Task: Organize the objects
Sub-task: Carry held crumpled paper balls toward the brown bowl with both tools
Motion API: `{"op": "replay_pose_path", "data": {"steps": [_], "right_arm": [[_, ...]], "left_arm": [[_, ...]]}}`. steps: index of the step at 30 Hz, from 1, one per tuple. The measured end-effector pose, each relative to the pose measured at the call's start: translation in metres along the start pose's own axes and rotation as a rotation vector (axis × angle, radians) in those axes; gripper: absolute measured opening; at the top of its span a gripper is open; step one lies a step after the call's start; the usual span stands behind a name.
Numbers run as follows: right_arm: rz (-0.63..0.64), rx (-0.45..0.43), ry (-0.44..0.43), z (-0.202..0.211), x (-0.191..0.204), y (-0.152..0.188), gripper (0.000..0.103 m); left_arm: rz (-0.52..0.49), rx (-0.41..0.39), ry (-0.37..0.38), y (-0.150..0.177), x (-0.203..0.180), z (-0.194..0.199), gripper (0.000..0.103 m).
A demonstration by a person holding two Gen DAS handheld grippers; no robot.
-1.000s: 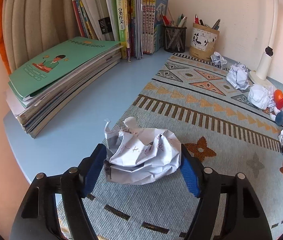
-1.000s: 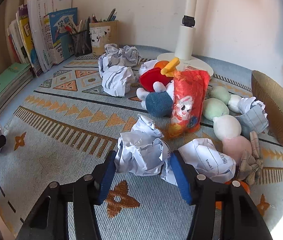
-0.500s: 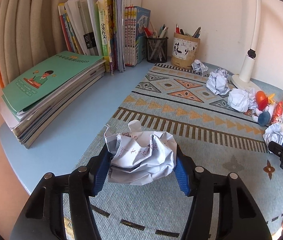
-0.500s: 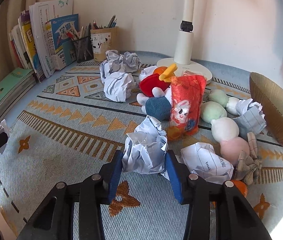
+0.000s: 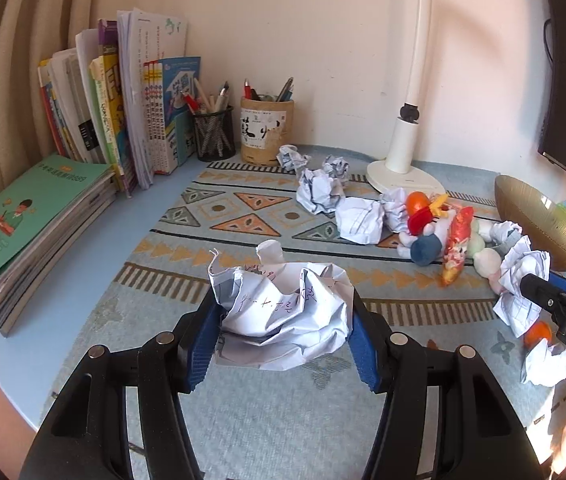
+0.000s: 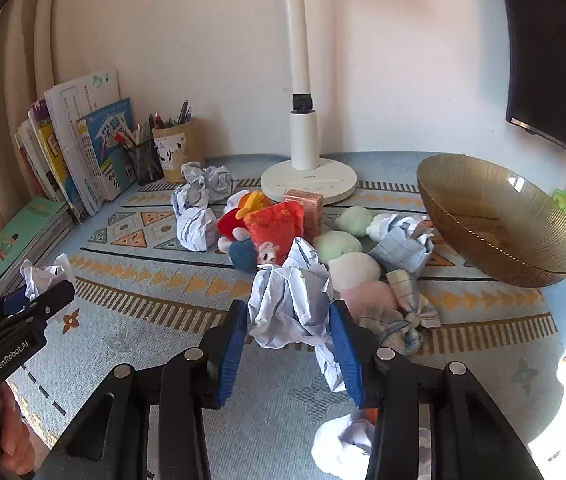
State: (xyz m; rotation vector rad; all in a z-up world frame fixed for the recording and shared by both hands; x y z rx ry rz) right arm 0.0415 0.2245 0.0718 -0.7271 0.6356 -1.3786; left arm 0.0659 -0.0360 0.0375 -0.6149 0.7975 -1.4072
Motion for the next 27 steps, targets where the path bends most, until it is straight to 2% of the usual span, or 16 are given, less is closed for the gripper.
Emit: {"op": "replay_pose_path", "data": {"steps": [3, 5, 9, 13, 14, 16, 17, 23, 25, 27], "right_arm": [[-0.07, -0.025, 0.01, 0.008, -0.041, 0.0, 0.042], [-0.11, -0.022, -0.015, 0.007, -0.068, 0.002, 0.042], [-0.152, -0.004, 0.0, 0.0, -0.108, 0.012, 0.042], [-0.137, 0.03, 0.047, -0.011, -0.126, 0.025, 0.042], [-0.139, 0.044, 0.034, -0.015, -0.13, 0.029, 0.042], [-0.173, 0.061, -0.037, -0.017, -0.139, 0.035, 0.042], [-0.19, 0.061, -0.046, -0.018, -0.144, 0.036, 0.042], [-0.274, 0.096, -0.017, -0.025, -0.178, 0.041, 0.042], [-0.287, 0.114, -0.019, -0.027, -0.183, 0.044, 0.042], [-0.292, 0.13, -0.034, -0.029, -0.184, 0.045, 0.047]], "left_arm": [[0.007, 0.019, 0.087, -0.001, -0.024, -0.02, 0.056], [0.009, 0.034, 0.12, 0.002, -0.042, -0.034, 0.056], [-0.014, 0.039, 0.154, 0.005, -0.071, -0.054, 0.056], [-0.047, 0.051, 0.183, 0.01, -0.092, -0.064, 0.056], [-0.065, 0.061, 0.17, 0.011, -0.095, -0.066, 0.056], [-0.071, 0.052, 0.178, 0.011, -0.096, -0.064, 0.057], [-0.058, 0.042, 0.19, 0.011, -0.093, -0.062, 0.058], [0.054, 0.057, 0.221, 0.011, -0.074, -0.067, 0.058], [0.047, 0.05, 0.222, 0.011, -0.076, -0.066, 0.058], [0.027, 0.051, 0.218, 0.011, -0.08, -0.066, 0.058]]}}
Point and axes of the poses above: each gripper's, at about its wrist camera, not at the fingertips, and z roughly against the way its jaws point, x to its left, y to its underside, the point moved 3 cm from there along -z, roughly the way its jaws point, and after that the axes turned 6 degrees about y, right-handed, at the moved point
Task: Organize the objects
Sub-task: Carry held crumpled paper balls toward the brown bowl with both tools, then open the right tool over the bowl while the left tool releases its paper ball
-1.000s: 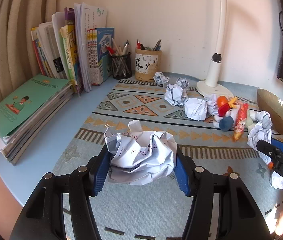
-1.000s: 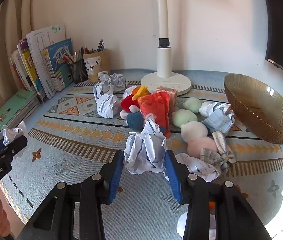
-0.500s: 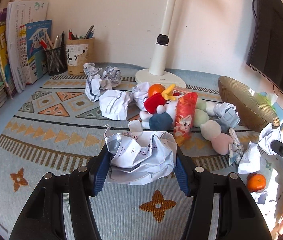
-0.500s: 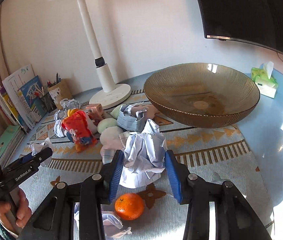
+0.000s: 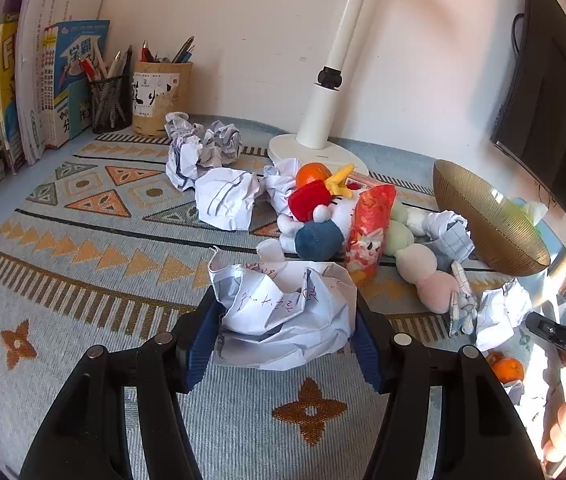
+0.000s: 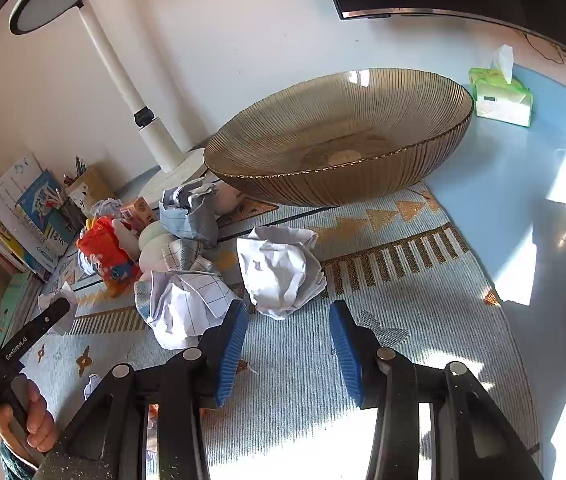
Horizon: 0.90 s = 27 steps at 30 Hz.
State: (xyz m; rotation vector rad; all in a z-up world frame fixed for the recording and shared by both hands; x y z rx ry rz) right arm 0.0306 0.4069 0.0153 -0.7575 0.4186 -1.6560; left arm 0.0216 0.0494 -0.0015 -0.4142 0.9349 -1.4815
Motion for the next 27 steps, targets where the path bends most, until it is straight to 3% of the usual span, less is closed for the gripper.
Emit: {"op": "replay_pose_path", "data": {"steps": [1, 3, 6, 10, 11, 12, 19, 21, 23, 27], "right_arm": [[-0.002, 0.004, 0.004, -0.001, 0.0, -0.001, 0.049], [0.001, -0.005, 0.049, -0.001, 0.002, -0.004, 0.068], [-0.036, 0.001, 0.09, -0.008, 0.001, -0.013, 0.071], [-0.092, 0.046, 0.067, -0.029, -0.004, -0.022, 0.068], [-0.085, 0.057, 0.065, -0.033, -0.002, -0.021, 0.051], [-0.076, 0.058, 0.066, -0.034, 0.0, -0.019, 0.048], [0.035, -0.103, 0.074, 0.02, 0.02, -0.017, 0.046], [0.067, -0.159, 0.074, 0.043, 0.024, -0.025, 0.046], [0.072, -0.22, 0.074, 0.064, 0.025, -0.042, 0.046], [0.03, -0.32, 0.1, 0.093, 0.017, -0.082, 0.047]], "left_arm": [[-0.007, 0.005, -0.001, 0.0, -0.001, -0.001, 0.058], [-0.011, 0.014, -0.001, 0.0, -0.001, -0.003, 0.058], [-0.005, 0.022, -0.004, 0.0, 0.0, -0.004, 0.058], [-0.004, 0.024, -0.01, 0.001, 0.0, -0.004, 0.058], [-0.005, 0.027, -0.011, 0.001, 0.0, -0.005, 0.058], [-0.006, 0.032, -0.015, 0.001, 0.0, -0.006, 0.058], [-0.05, 0.054, -0.054, 0.002, -0.011, -0.006, 0.057], [-0.06, 0.058, -0.011, -0.003, -0.026, 0.0, 0.057], [-0.092, 0.013, 0.047, -0.02, -0.054, 0.013, 0.057], [-0.23, -0.062, 0.164, -0.066, -0.131, 0.025, 0.057]]}}
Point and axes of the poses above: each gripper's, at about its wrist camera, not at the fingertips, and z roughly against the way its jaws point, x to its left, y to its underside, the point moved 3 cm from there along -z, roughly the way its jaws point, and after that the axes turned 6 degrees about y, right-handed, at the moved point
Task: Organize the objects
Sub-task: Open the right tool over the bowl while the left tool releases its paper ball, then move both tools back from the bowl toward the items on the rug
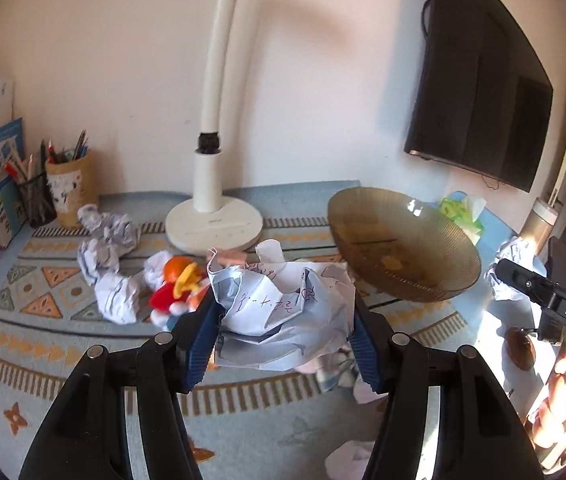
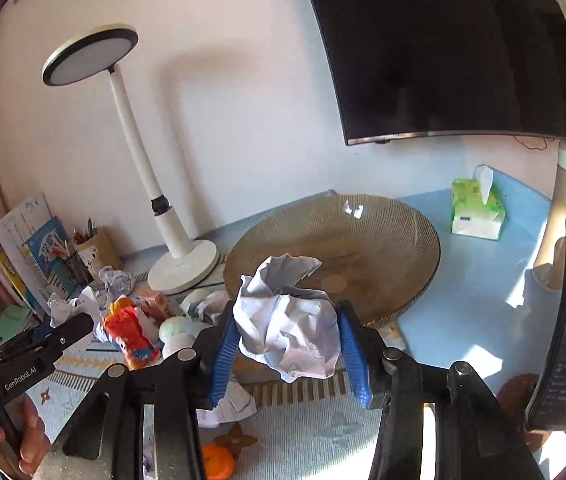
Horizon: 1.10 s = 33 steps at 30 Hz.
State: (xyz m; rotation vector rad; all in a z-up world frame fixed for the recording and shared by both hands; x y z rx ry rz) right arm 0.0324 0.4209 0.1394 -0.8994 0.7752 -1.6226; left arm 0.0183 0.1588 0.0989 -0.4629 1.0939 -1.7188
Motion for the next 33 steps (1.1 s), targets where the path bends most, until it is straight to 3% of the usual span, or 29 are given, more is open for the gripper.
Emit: {"op": "replay_pose_path", "data": {"steps": [4, 10, 12, 14, 19, 24, 26, 29, 33], "right_arm": [[-0.067, -0.005, 0.081, -0.021, -0.021, -0.03, 0.047], [-0.131, 0.084, 0.1, -0.069, -0.046, -0.038, 0.049], [-0.114, 0.109, 0.088, -0.082, -0.046, -0.038, 0.059], [-0.105, 0.116, 0.095, -0.087, -0.047, -0.038, 0.067], [-0.094, 0.116, 0.047, -0.077, -0.043, -0.028, 0.067], [0.005, 0.074, -0.083, -0.042, -0.007, -0.004, 0.067], [0.054, 0.064, -0.116, -0.031, 0.01, 0.015, 0.068], [0.082, 0.105, -0.12, -0.038, 0.028, 0.051, 0.068], [0.092, 0.154, -0.06, -0.065, 0.033, 0.085, 0.068]], "left_arm": [[-0.075, -0.012, 0.086, -0.043, -0.05, -0.035, 0.057], [-0.089, 0.054, 0.136, -0.048, -0.079, -0.103, 0.057], [-0.09, 0.056, 0.154, -0.047, -0.083, -0.114, 0.062], [-0.08, 0.042, 0.146, -0.047, -0.082, -0.12, 0.091], [-0.052, 0.034, 0.151, -0.047, -0.071, -0.107, 0.095], [-0.02, -0.033, 0.075, -0.036, -0.039, -0.051, 0.096], [-0.002, -0.063, 0.018, -0.021, -0.019, -0.023, 0.1], [0.04, -0.081, -0.113, 0.014, 0.02, 0.01, 0.102], [0.158, -0.022, -0.224, 0.063, 0.08, 0.019, 0.102]]}}
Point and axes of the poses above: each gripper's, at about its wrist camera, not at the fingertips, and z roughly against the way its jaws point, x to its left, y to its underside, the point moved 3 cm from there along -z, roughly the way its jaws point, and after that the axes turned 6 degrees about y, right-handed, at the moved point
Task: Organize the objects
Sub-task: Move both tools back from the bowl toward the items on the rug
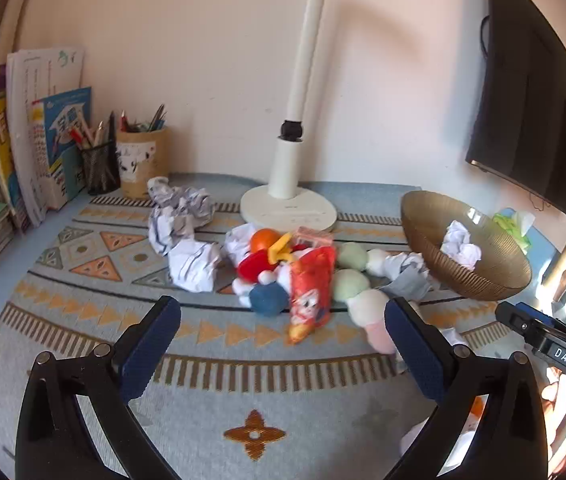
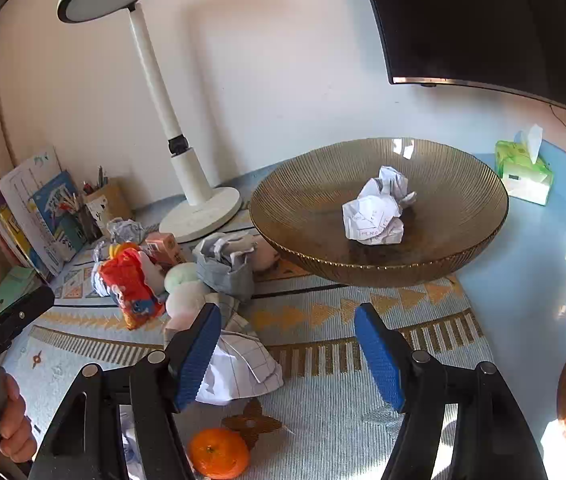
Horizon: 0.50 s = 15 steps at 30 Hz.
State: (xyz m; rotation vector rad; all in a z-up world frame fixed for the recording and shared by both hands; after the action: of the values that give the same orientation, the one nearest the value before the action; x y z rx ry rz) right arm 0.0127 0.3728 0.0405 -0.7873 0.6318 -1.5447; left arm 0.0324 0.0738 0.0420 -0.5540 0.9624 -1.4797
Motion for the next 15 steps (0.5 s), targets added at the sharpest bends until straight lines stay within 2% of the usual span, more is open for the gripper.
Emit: {"op": "replay_pose_path", "data": {"steps": [2, 3, 6, 8, 11, 15], "right_arm": [[0.0, 0.022, 0.027, -0.006, -0.001, 0.002, 0.068], [0.0, 0.003, 0.026, -0.003, -0.001, 0.002, 0.068], [-0.013, 0.028, 0.019, -0.009, -0.006, 0.002, 0.074], [-0.033, 0.045, 0.021, -0.012, -0.01, 0.002, 0.074], [-0.043, 0.039, 0.015, -0.011, -0.011, 0.002, 0.075], [-0.013, 0.032, 0.048, -0.01, -0.006, 0.003, 0.075]], "left_arm": [[0.022, 0.01, -0.06, 0.013, 0.024, -0.008, 0.102], [0.028, 0.02, -0.069, 0.018, 0.033, -0.012, 0.102], [0.087, 0.033, -0.022, 0.024, 0.046, -0.015, 0.102], [0.082, 0.0, -0.013, 0.023, 0.046, -0.012, 0.102], [0.081, 0.046, 0.01, 0.026, 0.045, -0.019, 0.102], [0.094, 0.038, 0.009, 0.028, 0.045, -0.016, 0.102]]}}
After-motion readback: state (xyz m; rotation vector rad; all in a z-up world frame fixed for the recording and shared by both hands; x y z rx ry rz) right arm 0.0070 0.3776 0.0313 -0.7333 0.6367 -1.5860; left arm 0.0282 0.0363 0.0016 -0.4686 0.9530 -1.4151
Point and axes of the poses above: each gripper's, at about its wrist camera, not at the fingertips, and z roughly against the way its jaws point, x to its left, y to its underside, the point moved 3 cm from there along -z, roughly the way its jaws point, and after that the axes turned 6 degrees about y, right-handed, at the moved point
